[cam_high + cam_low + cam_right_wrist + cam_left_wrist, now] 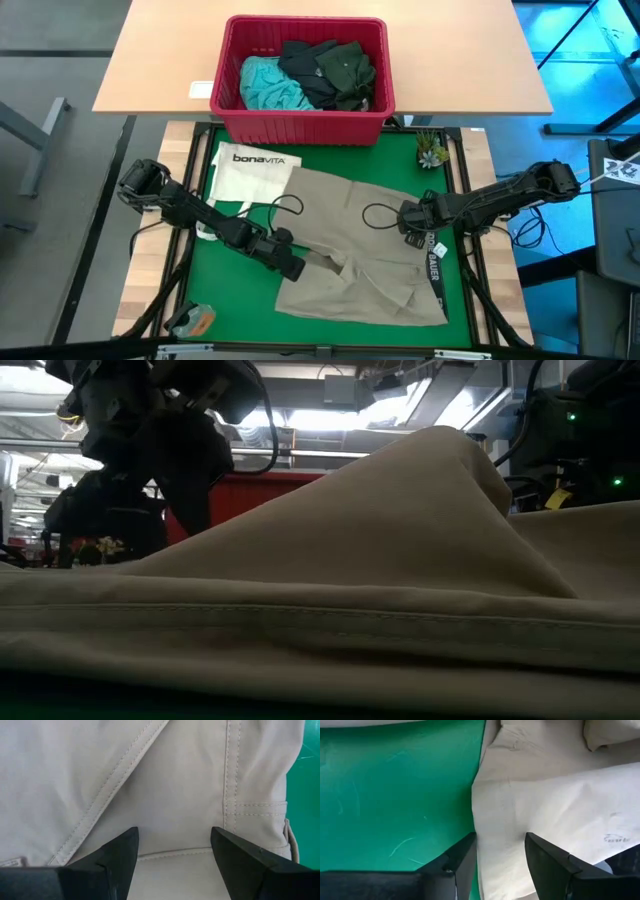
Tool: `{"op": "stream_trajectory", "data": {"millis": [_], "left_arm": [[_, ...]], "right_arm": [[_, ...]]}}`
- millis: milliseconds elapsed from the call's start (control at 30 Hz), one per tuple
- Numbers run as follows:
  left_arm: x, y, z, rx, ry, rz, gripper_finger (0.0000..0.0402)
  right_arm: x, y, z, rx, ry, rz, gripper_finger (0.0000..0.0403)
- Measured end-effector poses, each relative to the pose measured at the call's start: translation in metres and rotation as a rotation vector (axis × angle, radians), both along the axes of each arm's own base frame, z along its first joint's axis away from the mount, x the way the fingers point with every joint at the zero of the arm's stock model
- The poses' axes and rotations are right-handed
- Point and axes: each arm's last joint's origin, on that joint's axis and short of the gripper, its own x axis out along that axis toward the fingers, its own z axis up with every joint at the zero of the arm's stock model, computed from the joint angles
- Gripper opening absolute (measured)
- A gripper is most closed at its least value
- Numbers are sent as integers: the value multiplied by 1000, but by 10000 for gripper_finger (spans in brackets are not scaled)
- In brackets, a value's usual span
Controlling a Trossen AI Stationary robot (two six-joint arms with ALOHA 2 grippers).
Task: Fold Laundry from Bin
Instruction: Fold the light brown shorts
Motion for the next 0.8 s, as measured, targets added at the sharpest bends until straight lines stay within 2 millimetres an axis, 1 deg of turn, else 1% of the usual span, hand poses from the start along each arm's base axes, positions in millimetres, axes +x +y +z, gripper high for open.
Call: {"op": "stream_trajectory", "data": {"millis": [100, 300, 467, 800], "left_arm": [[2, -1, 2, -18, -29, -5, 158], [12, -6, 11, -36, -176, -63, 146], [9, -5, 8, -57, -123, -28, 137], [10, -3, 8, -27, -132, 44, 131]], "right_arm": [[0, 0, 0, 0, 0, 0, 250], [0, 0, 0, 0, -1, 0, 250], [0, 0, 0, 0, 0, 0, 250], [0, 0, 0, 0, -1, 0, 250]]}}
